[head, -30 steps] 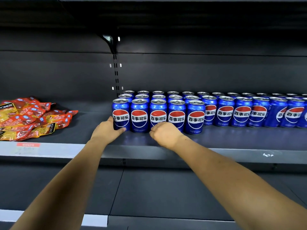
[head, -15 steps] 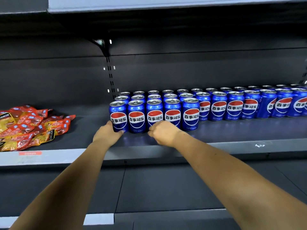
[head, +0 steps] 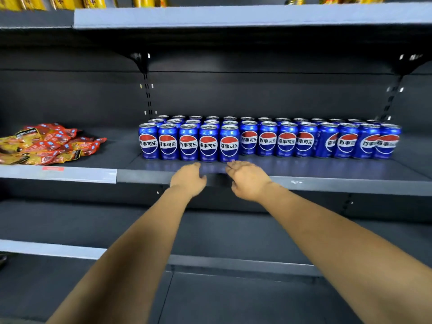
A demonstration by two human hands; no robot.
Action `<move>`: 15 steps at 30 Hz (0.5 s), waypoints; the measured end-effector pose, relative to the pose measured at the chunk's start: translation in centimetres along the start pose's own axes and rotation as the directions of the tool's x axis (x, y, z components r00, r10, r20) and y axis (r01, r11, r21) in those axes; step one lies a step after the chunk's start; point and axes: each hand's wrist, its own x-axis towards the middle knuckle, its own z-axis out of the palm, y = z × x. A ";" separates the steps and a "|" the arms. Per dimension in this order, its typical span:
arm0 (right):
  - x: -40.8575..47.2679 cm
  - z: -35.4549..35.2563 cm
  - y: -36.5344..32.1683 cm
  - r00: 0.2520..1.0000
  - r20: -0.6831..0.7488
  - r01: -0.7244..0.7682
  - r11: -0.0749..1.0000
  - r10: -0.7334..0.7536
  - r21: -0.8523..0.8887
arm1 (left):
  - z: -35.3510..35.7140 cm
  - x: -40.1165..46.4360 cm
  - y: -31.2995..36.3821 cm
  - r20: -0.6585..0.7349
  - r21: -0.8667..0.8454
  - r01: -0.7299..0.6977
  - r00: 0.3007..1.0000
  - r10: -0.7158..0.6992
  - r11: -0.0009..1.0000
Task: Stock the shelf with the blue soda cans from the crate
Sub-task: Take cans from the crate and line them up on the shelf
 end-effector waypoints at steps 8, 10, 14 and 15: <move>-6.2 -2.1 2.1 0.999 -0.002 -0.049 0.998 0.049 0.043 | 0.2 -3.8 6.3 0.012 0.015 -0.040 0.999 0.040 0.999; -6.6 -2.5 2.2 0.998 0.010 -0.069 0.996 0.068 0.061 | -0.1 -3.8 6.6 0.017 0.003 -0.054 0.998 0.054 0.999; -6.1 -2.5 1.8 0.988 0.027 -0.151 0.982 0.149 0.110 | -0.7 -3.1 6.1 0.028 -0.010 -0.080 0.996 0.080 0.997; -6.0 -2.2 1.8 0.983 0.032 -0.184 0.975 0.181 0.127 | -0.8 -2.8 5.9 0.035 -0.015 -0.085 0.996 0.085 0.996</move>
